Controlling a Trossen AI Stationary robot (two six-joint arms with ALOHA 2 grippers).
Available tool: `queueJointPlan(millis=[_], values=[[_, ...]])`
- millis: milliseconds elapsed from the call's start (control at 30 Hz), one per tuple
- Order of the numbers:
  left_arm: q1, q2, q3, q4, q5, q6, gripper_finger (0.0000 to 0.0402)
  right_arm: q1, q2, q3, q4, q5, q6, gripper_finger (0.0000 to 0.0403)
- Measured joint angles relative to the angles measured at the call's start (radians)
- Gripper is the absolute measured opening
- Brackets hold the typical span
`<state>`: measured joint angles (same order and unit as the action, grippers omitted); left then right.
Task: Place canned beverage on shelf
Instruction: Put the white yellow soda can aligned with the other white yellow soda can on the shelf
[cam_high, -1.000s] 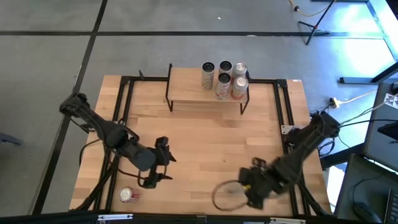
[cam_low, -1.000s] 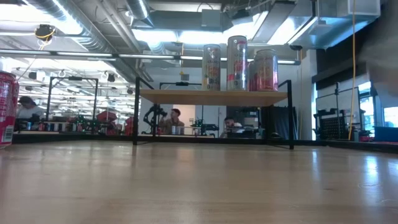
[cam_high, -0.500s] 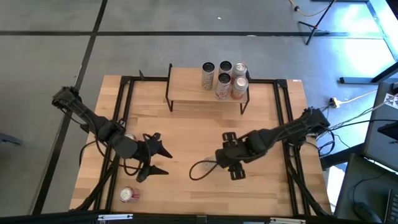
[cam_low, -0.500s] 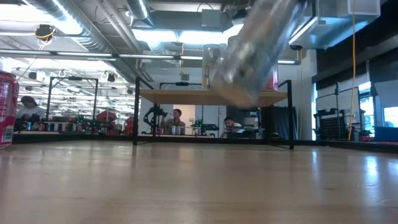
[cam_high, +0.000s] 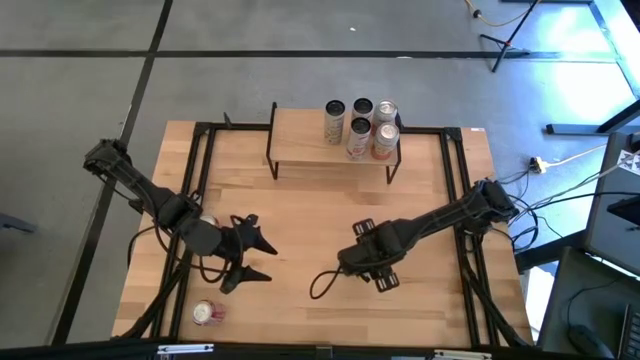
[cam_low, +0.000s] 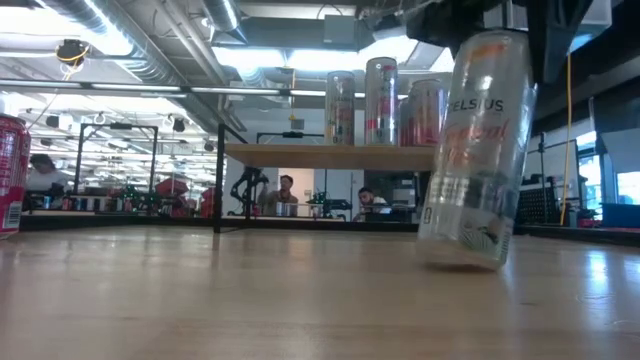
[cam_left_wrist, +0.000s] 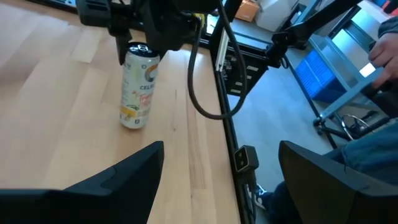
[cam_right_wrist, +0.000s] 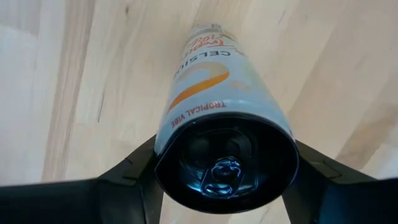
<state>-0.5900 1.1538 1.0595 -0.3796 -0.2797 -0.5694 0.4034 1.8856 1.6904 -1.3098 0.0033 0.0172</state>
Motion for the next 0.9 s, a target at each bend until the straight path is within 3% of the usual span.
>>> queueJointPlan(millis=[433,700,800,900], values=[[0.0,0.001,0.0,0.0,-0.048,0.0,0.0305,0.002,0.009,0.007,-0.001,-0.021,0.006,0.0221],[0.0,0.001,0.0,0.0,-0.052,0.003,0.0305,0.003,0.012,0.074,0.064,-0.024,0.009,0.0369],[0.0,0.003,0.0,0.0,-0.061,0.004,0.0305,0.003,0.012,0.098,0.077,-0.013,0.024,0.0392],[0.003,0.02,0.0,0.011,-0.104,0.0,0.0305,0.003,0.012,0.158,0.023,-0.022,0.102,0.039]])
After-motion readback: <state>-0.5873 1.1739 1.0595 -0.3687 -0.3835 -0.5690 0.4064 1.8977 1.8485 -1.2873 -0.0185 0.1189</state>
